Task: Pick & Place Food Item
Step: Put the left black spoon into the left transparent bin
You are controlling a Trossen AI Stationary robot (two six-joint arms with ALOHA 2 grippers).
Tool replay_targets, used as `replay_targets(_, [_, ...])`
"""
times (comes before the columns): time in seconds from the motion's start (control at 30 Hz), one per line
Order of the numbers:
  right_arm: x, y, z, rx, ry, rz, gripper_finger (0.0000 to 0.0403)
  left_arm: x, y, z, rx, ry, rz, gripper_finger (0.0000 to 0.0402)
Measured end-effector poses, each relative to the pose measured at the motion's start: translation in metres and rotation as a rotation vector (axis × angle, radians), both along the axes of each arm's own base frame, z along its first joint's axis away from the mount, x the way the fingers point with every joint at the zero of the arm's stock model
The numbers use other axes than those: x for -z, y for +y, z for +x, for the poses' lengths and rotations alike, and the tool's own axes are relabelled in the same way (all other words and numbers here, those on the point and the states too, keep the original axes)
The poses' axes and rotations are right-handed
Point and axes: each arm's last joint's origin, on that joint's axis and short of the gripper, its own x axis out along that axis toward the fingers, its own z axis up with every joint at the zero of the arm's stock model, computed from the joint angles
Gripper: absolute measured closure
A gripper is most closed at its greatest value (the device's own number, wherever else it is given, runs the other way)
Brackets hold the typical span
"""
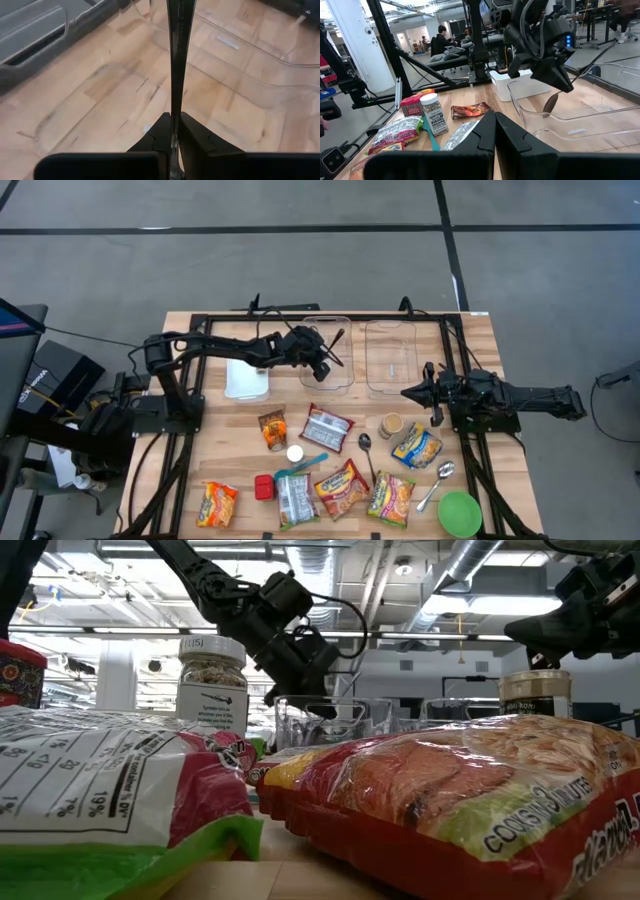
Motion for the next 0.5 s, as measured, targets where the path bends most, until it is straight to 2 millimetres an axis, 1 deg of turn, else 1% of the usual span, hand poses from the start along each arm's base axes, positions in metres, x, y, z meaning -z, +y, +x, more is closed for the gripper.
replay_targets(0.5, [0.0, 0.0, 0.0, 0.0, 0.0, 0.0, 0.0403, 0.002, -0.0001, -0.0004, -0.002, 0.013, -0.007, 0.0387])
